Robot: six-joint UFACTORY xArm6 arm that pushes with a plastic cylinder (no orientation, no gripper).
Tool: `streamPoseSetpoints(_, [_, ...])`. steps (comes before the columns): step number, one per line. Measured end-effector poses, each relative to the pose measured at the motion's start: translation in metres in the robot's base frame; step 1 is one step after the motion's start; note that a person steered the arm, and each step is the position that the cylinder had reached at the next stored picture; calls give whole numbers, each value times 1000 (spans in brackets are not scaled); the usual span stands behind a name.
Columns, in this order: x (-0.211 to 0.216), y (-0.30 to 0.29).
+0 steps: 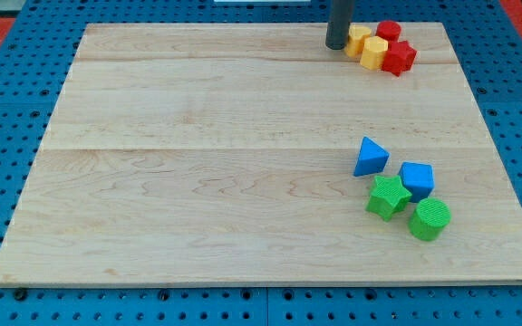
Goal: Move green circle towards left
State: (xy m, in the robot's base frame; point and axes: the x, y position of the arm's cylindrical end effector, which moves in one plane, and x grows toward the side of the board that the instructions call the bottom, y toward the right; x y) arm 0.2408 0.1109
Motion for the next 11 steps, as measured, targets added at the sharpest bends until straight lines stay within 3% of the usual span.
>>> streamPoseSetpoints(2, [13, -3])
streamPoseSetpoints(3, [101, -10])
streamPoseSetpoints(4, [155, -6])
streamPoseSetpoints(5, [171, 41])
streamPoseSetpoints(6, [218, 93])
streamPoseSetpoints(7, [291, 91])
streamPoseSetpoints(9, [300, 99])
streamPoseSetpoints(10, [307, 73])
streamPoseSetpoints(11, [301, 112])
